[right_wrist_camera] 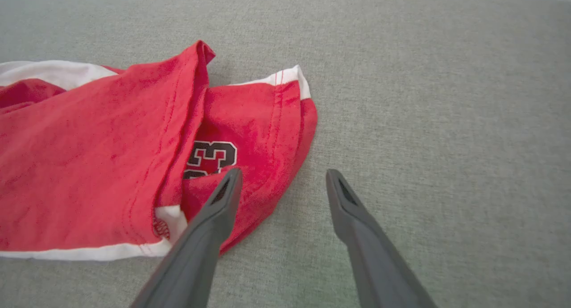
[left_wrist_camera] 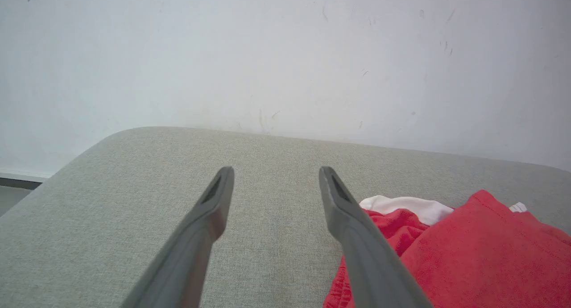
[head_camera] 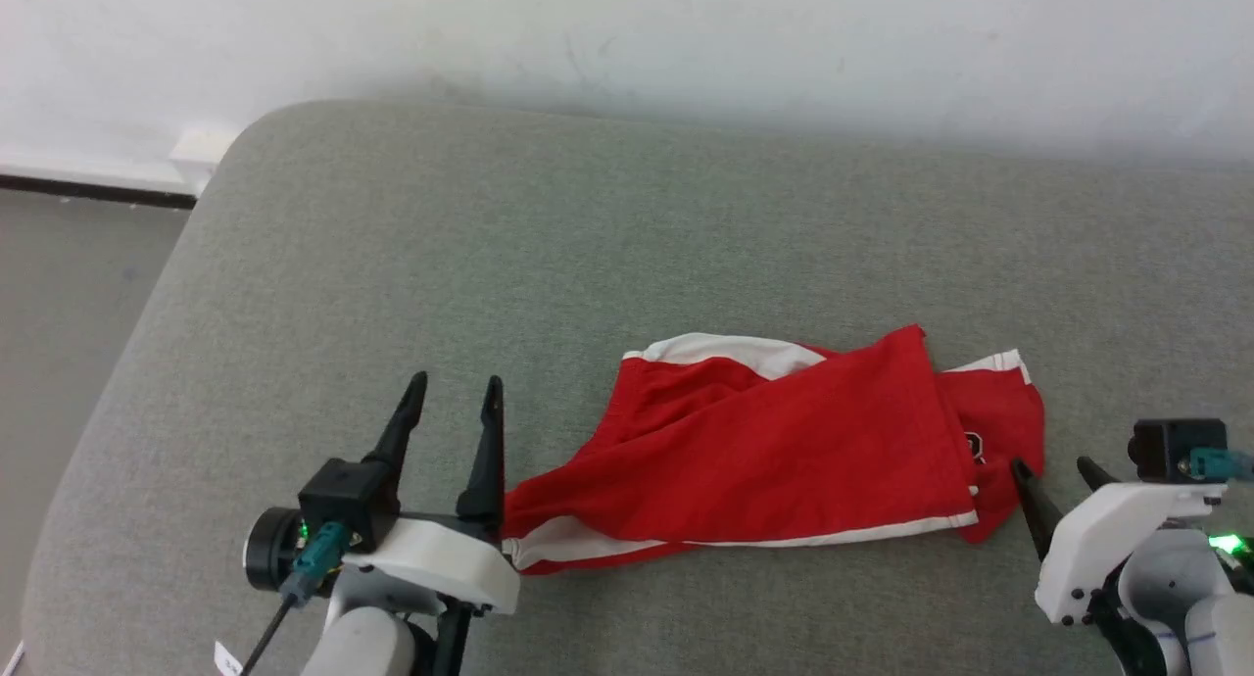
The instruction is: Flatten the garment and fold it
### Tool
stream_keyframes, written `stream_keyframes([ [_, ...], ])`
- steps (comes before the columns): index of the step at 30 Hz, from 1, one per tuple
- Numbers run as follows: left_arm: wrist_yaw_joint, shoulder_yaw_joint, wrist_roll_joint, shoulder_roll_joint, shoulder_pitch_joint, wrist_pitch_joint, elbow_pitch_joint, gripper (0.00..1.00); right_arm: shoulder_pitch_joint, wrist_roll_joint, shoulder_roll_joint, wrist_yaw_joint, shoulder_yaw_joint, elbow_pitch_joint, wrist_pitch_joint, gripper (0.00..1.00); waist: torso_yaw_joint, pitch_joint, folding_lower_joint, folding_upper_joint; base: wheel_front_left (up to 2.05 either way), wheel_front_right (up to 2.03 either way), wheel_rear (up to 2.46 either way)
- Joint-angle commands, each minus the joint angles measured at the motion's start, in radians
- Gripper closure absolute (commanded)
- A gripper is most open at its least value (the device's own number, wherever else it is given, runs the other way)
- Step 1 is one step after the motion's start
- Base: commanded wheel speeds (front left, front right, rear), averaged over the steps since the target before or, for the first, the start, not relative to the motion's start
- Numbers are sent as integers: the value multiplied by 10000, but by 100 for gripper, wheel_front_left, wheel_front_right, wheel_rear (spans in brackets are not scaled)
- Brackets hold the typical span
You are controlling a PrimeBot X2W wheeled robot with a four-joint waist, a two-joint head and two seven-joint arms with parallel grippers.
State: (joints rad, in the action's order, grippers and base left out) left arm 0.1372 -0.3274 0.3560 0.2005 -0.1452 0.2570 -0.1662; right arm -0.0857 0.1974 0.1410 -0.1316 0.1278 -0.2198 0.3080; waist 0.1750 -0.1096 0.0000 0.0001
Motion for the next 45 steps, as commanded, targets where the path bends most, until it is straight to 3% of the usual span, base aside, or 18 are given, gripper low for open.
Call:
stream_keyframes([
  [1, -82, 48, -121, -82, 120, 44, 60, 0, -178, 84, 57, 9, 19, -120, 168, 0, 189, -112, 0, -1, 0, 0, 0],
  [3, -280, 149, -384, -289, 192, 45, 195, 0, -378, 132, 237, 9, -104, -505, 844, 0, 372, -205, 0, -1, 0, 0, 0],
  [4, -380, 187, -503, -386, 199, 45, 244, 0, -463, 131, 351, 9, -137, -689, 1139, 18, 467, -285, 0, -1, 0, 0, 0],
  [5, -479, 221, -613, -480, 192, 45, 281, 0, -562, 122, 476, 9, -177, -843, 1344, 79, 562, -356, 0, -1, 0, 0, 0],
  [6, -569, 263, -707, -576, 179, 45, 312, 0, -680, 123, 600, 9, -188, -963, 1449, 100, 658, -426, 0, -1, 0, 0, 0],
  [17, -1326, 698, -1301, -1233, 10, 46, 358, 0, -3067, -484, 2229, 9, -627, -2222, 463, 100, 1435, -965, 0, -1, 0, 0, 0],
  [23, -1568, 703, -1430, -1409, -33, 47, 250, 0, -4324, -1268, 2516, 9, -777, -3797, -381, 100, 1585, -1061, 0, -1, 0, 0, 0],
  [24, -1601, 688, -1444, -1426, -33, 47, 228, 0, -4424, -1363, 2501, 9, -846, -4115, -437, 18, 1588, -1055, 0, -1, 0, 0, 0],
  [25, -1629, 677, -1449, -1440, -28, 47, 205, 0, -4514, -1433, 2484, 9, -896, -4396, -520, 0, 1582, -1050, 0, -1, 0, 0, 0],
  [30, -1754, 644, -1418, -1481, 15, 47, 228, 0, -4727, -1414, 2222, 9, -675, -5074, -1566, 0, 1398, -905, 0, -1, 0, 0, 0],
  [34, -1893, 587, -1280, -1494, 202, 47, 288, 0, -4414, -1078, 1954, 9, -363, -4885, -2747, 0, 1134, -589, 0, -1, 0, 0, 0],
  [40, -1951, 648, -1238, -1499, 610, 47, 343, 0, -2882, -189, 1374, 9, -352, -3423, -4045, 0, 621, -124, 0, -1, 0, 0, 0],
  [45, -2008, 681, -1275, -1500, 855, 47, 259, 0, -1286, 295, 942, 9, -635, -1825, -3718, 0, 236, 62, 0, -1, 0, 0, 0],
])
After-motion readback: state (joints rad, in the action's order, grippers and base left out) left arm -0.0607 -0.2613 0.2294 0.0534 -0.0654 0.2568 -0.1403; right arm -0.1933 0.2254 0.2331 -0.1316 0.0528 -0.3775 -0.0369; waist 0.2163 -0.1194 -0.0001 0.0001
